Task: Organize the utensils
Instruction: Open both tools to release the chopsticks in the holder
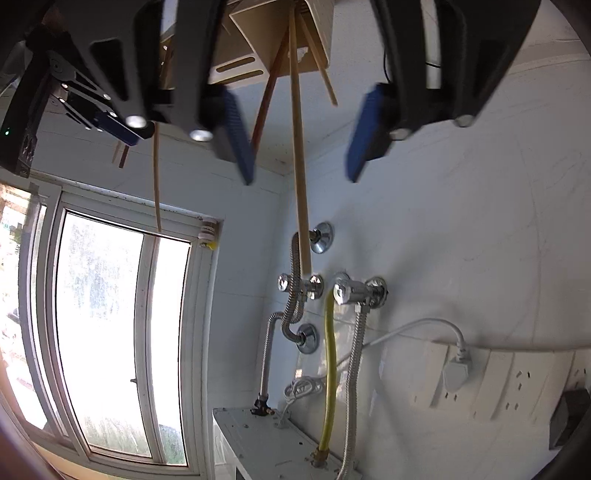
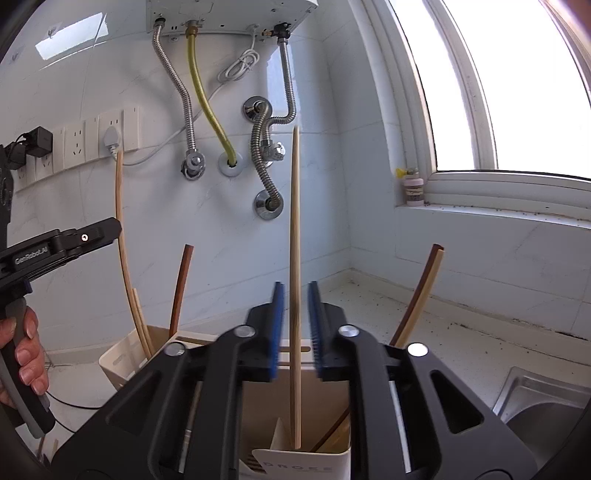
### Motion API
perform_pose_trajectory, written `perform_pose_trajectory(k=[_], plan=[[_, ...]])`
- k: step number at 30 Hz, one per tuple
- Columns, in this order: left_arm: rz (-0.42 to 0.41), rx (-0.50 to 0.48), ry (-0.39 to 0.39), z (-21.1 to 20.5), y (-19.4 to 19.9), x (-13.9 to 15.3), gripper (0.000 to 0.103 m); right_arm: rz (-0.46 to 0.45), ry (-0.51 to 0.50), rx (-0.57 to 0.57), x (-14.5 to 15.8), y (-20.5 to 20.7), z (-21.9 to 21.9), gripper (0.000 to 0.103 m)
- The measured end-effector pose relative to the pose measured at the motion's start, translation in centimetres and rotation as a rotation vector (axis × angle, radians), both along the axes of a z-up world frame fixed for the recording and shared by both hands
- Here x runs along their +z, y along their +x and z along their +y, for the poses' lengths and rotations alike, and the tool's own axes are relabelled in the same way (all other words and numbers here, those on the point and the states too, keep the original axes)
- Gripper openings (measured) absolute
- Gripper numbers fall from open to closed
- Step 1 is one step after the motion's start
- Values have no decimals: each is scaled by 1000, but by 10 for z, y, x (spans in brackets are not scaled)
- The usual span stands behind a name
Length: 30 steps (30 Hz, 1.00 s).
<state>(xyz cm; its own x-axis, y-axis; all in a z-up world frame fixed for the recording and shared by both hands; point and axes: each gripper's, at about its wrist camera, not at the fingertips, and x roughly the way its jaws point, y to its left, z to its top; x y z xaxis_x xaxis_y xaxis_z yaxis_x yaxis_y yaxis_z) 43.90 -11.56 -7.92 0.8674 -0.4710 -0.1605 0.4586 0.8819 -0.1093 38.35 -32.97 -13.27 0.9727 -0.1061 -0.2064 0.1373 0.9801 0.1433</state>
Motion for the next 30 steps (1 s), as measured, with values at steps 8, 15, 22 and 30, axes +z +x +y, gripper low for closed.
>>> perform_pose_trajectory(k=[8, 15, 22, 30], plan=[[-82, -1, 41, 0, -26, 14, 94, -101, -23, -36, 32, -21, -3, 88], [-98, 16, 29, 10, -37, 32, 94, -124, -28, -36, 48, -33, -5, 88], [-115, 55, 28, 25, -56, 49, 94, -134, -38, 3, 63, -47, 0, 88], [-132, 137, 26, 61, -92, 66, 94, -141, -45, 62, 78, -61, 20, 88]])
